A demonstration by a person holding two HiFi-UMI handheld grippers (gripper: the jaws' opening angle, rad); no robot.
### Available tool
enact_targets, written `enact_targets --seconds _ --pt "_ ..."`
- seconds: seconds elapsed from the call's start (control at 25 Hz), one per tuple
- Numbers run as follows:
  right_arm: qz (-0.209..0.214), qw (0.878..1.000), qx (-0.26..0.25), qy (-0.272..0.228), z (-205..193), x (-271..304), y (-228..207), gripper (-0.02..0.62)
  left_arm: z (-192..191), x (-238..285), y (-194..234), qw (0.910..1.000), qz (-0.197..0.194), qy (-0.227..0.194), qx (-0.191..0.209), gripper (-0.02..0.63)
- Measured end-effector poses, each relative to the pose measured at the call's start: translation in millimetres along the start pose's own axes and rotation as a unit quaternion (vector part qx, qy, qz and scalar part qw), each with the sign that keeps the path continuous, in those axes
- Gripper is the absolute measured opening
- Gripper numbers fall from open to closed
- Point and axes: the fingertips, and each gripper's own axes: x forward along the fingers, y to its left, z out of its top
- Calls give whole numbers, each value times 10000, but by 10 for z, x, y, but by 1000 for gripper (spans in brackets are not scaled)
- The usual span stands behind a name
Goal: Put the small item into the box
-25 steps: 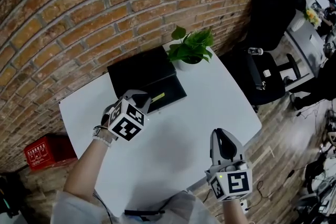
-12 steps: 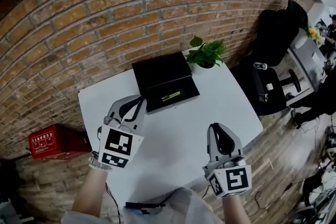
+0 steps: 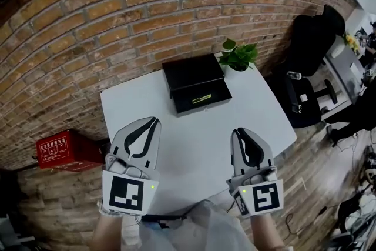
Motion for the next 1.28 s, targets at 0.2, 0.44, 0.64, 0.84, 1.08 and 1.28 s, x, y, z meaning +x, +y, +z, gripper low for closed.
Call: enact_targets --seconds 0.2,0.44,0.64,0.84,1.08,1.28 --pt "77 9999 -73 -66 92 -77 143 59 59 -313 -28 9999 165 -19 29 23" --pt "140 9998 -139 -82 108 -167 291 58 7 -519 -27 9994 301 41 -137 23" --pt "215 9997 4 -134 123 -204 395 58 -11 -608 -37 9996 289 32 -15 21" --pt "234 9996 1 -171 167 -217 447 58 -8 -653 -42 9993 292 -10 -234 21" --pt "258 9995 -35 -170 187 -204 506 58 -36 -694 21 9984 395 19 -403 21" --pt "240 9996 -66 -152 164 -206 530 58 -84 -702 29 9977 401 37 -550 21"
